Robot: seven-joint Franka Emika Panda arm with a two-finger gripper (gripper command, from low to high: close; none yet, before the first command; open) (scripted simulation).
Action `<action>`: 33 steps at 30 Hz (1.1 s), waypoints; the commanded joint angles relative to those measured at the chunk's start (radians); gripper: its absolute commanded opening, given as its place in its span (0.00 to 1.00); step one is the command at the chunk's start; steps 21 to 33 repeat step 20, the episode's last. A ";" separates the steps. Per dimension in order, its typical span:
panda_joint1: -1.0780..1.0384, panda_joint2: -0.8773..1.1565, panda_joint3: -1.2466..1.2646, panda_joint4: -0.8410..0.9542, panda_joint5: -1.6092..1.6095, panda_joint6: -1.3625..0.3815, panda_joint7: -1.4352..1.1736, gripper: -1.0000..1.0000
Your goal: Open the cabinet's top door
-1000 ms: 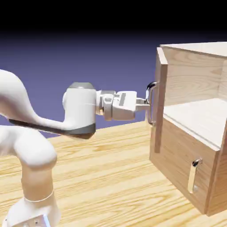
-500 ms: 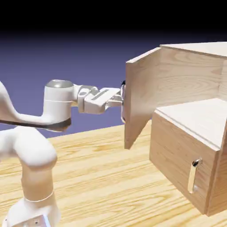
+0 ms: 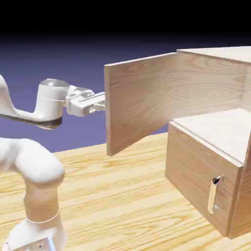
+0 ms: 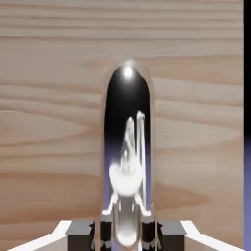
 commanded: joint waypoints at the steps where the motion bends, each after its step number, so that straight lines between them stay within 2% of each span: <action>1: -0.020 0.032 0.036 0.033 0.030 -0.037 0.011 0.00; 12: -0.352 0.350 0.431 0.423 0.232 -0.406 0.138 0.00; 20: -0.641 0.446 0.708 0.625 0.295 -0.562 0.189 0.00; 33: -0.641 0.446 0.708 0.625 0.295 -0.562 0.189 0.00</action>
